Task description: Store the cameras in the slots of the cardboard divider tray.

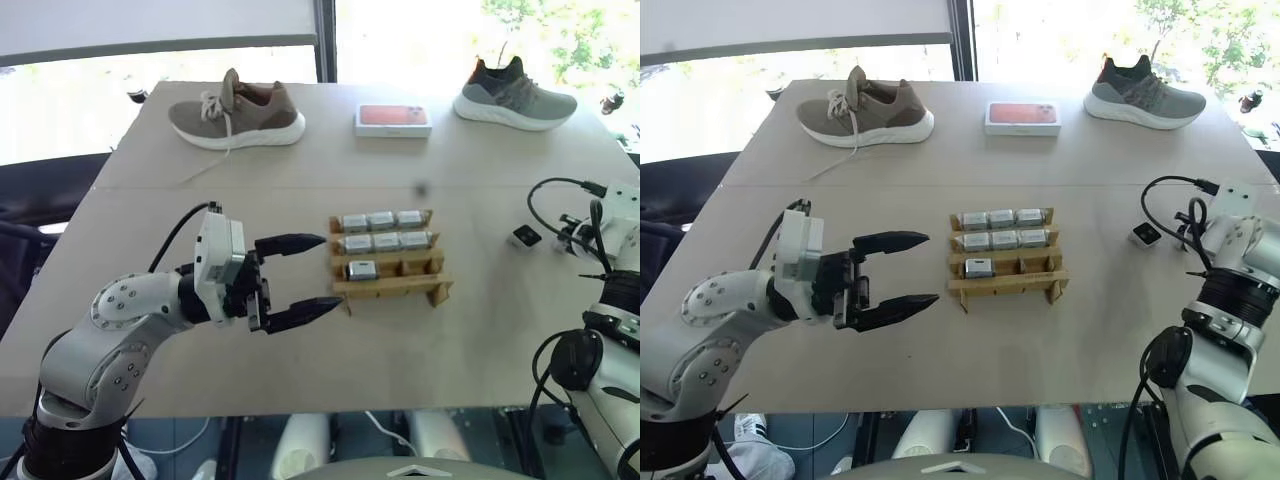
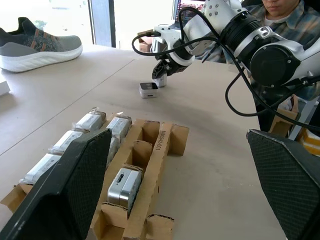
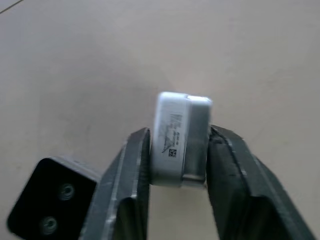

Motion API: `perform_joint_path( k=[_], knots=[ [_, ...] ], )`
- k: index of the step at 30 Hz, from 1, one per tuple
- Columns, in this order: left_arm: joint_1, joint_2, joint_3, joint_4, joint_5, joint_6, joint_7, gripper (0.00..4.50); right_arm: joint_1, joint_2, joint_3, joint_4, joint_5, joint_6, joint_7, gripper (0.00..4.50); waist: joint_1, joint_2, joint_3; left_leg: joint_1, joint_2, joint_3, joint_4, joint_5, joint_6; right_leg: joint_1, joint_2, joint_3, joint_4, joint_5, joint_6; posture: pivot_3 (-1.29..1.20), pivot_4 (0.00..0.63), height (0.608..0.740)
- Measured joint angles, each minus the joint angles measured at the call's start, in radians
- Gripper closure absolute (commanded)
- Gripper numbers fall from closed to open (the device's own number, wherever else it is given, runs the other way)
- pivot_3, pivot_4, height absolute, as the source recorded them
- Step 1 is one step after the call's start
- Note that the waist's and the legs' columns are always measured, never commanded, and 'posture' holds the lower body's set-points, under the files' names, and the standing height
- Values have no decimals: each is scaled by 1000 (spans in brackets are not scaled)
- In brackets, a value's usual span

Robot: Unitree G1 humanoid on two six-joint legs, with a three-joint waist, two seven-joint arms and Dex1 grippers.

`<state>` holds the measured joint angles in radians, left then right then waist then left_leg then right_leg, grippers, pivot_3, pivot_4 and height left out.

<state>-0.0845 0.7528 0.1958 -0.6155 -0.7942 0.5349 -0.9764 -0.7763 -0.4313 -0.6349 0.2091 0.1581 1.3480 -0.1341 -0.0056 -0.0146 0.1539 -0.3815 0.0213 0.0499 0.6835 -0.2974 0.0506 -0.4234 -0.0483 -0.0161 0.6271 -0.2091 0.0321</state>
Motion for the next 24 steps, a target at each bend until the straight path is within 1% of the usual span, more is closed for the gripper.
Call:
perform_joint_path(
  k=[4, 6, 7, 8, 10, 11, 14, 16, 18, 20, 24],
  knots=[
    [3, 0, 1, 0, 5, 0, 6, 0, 35, -48, 60, -14, 2, 4, 45, 3687, -5, 0, 0, 0, 0, -1, -1, -1, 1, 0, 0, 0, 0, 0, 0, 0, 150, 740],
    [9, 0, 0, 0, 6, 0, 14, 0, 80, -103, 131, -47, 8, 0, 101, 3687, -5, 1, 1, 0, 0, -1, -1, -1, 2, 0, 0, 1, -1, 0, 0, 0, 150, 740],
    [13, -4, 0, -1, 11, -3, 26, 0, 150, -154, 188, -114, 34, -43, 196, 3687, -3, 1, 1, -1, 0, -1, -2, -1, 2, 0, 0, 1, -1, 0, 0, 0, 150, 740],
    [19, -9, 2, 0, 14, -7, 32, 0, 180, -169, 206, -148, 52, -72, 252, 3687, -4, 1, 1, -1, 0, -1, -2, -2, 3, 0, 0, 1, -1, 0, 0, 0, 150, 740],
    [48, -68, 8, 9, 19, -56, 37, 0, 322, -265, 316, -329, 130, -256, 514, 3687, -8, 6, 2, 0, 0, 0, -2, -3, 5, -1, 0, 2, -2, 0, 1, 0, 150, 740],
    [56, -75, 4, 23, 25, -71, 31, 0, 336, -284, 375, -420, 176, -331, 634, 3687, -19, 6, 3, 1, 2, 1, -2, -4, 6, -1, 2, 2, -1, 0, 1, 0, 150, 740],
    [72, -70, 14, 39, 14, -89, -6, 0, 333, -338, 497, -550, 212, -492, 825, 3687, -30, 6, 3, 3, 3, 0, -2, -4, 6, 0, 2, 1, 0, -1, 1, 0, 150, 740],
    [105, -46, 35, 58, 5, -90, -46, 0, 314, -348, 629, -604, 208, -627, 954, 3687, -30, 4, 3, 3, 4, -2, -2, -4, 6, 0, 3, 0, 0, -1, 1, 0, 150, 740],
    [132, -34, 52, 74, 5, -94, -72, 0, 303, -326, 733, -586, 186, -721, 1022, 3687, -26, 4, 3, 2, 4, -2, -2, -4, 6, 0, 3, -1, 0, -1, 0, 0, 150, 740],
    [156, -30, 71, 86, 6, -101, -88, 0, 284, -287, 813, -530, 152, -806, 1061, 3687, -20, 4, 3, 1, 3, -1, 0, -4, 6, 0, 1, -2, 0, -2, -1, 0, 150, 740],
    [200, -21, 108, 86, 6, -109, -93, 0, 239, -251, 881, -432, 94, -915, 1107, 3687, -2, 4, 3, 0, 0, 0, 1, -1, 1, 0, -2, -2, -1, -2, -2, 0, 150, 740]
  ],
)
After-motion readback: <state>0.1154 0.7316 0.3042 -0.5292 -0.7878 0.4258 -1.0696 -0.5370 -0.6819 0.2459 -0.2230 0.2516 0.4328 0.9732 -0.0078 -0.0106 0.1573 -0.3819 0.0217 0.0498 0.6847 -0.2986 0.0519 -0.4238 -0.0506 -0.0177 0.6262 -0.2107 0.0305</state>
